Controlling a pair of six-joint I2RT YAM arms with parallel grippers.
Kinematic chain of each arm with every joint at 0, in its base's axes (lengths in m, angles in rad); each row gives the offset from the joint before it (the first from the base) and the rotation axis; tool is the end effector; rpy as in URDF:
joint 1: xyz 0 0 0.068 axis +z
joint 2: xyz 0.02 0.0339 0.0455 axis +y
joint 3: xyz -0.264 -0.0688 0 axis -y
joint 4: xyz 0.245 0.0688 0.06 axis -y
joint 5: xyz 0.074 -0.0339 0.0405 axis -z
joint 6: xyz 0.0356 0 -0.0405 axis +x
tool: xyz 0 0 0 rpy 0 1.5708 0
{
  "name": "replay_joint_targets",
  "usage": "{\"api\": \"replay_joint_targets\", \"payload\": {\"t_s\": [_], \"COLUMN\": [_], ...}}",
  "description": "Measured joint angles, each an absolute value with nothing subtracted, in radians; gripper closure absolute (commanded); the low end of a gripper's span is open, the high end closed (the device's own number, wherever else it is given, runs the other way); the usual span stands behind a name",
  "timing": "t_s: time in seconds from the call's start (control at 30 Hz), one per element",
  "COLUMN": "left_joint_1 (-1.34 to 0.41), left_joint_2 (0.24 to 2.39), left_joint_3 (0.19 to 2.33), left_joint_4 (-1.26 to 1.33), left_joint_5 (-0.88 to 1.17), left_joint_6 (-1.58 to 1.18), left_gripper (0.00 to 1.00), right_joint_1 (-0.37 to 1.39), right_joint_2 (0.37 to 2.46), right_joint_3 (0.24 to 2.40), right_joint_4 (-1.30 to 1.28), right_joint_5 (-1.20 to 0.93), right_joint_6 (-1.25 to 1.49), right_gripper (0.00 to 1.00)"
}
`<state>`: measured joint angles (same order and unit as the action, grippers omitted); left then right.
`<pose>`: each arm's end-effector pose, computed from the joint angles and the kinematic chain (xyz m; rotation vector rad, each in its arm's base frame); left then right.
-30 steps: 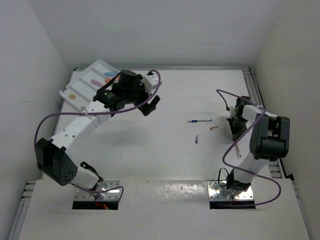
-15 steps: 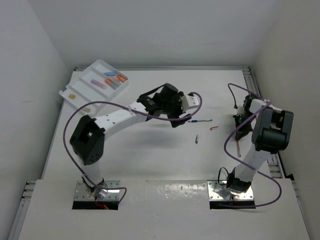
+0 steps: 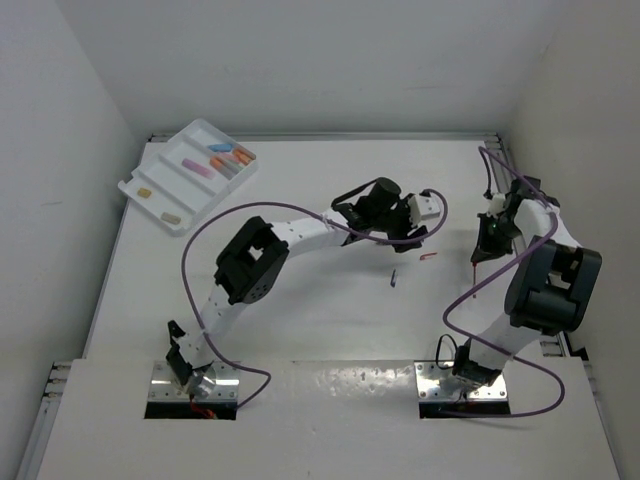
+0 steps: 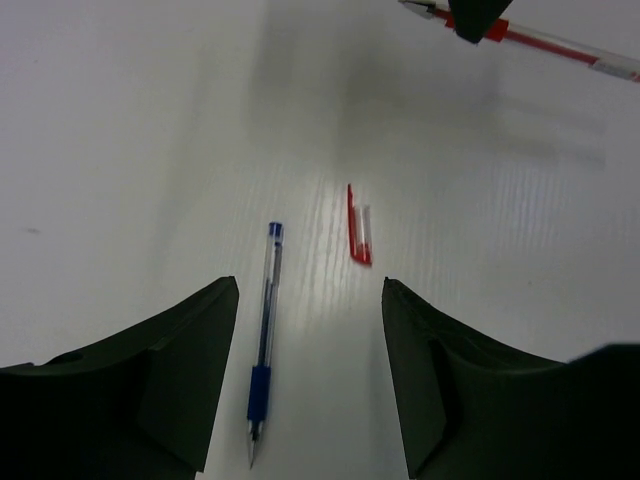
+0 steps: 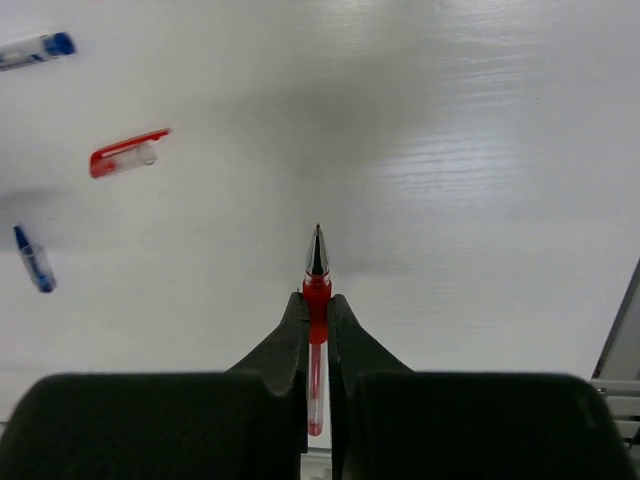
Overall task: Sort the stationery into containers
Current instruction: Pick up the pen from the center of the board, then pick up the pen cap from the center of the board.
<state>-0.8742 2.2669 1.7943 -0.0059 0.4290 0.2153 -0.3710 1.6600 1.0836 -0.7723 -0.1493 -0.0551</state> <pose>0.3282 -0.4154 0.2090 1.3207 1.6453 -0.8424 0.2868 -0.1059 0.1867 0.4308 2.8578 0.1431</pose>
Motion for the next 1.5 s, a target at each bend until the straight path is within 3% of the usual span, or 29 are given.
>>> {"api": "replay_joint_targets", "payload": {"t_s": [0.93, 1.27, 1.5], "left_joint_1": [-0.925, -0.93, -0.93], "left_joint_2": [2.534, 2.572, 2.562], "left_joint_3": [1.963, 2.02, 1.984], "left_joint_4": [0.054, 0.056, 0.089], "left_joint_5": [0.442, 0.425, 0.412], "left_joint_6": [0.153, 0.13, 0.125], "left_gripper": [0.32, 0.53, 0.61], "right_joint_1": [-0.419, -0.428, -0.43], "right_joint_2": [1.636, 1.635, 1.635], "right_joint_3": [1.115, 1.116, 1.155], "right_joint_4": [-0.855, -0.879, -0.91], "right_joint_5": [-0.244, -0.248, -0.279], "right_joint_6": [-0.025, -0.027, -0.034], "right_gripper": [1.0, 1.0, 1.0]}}
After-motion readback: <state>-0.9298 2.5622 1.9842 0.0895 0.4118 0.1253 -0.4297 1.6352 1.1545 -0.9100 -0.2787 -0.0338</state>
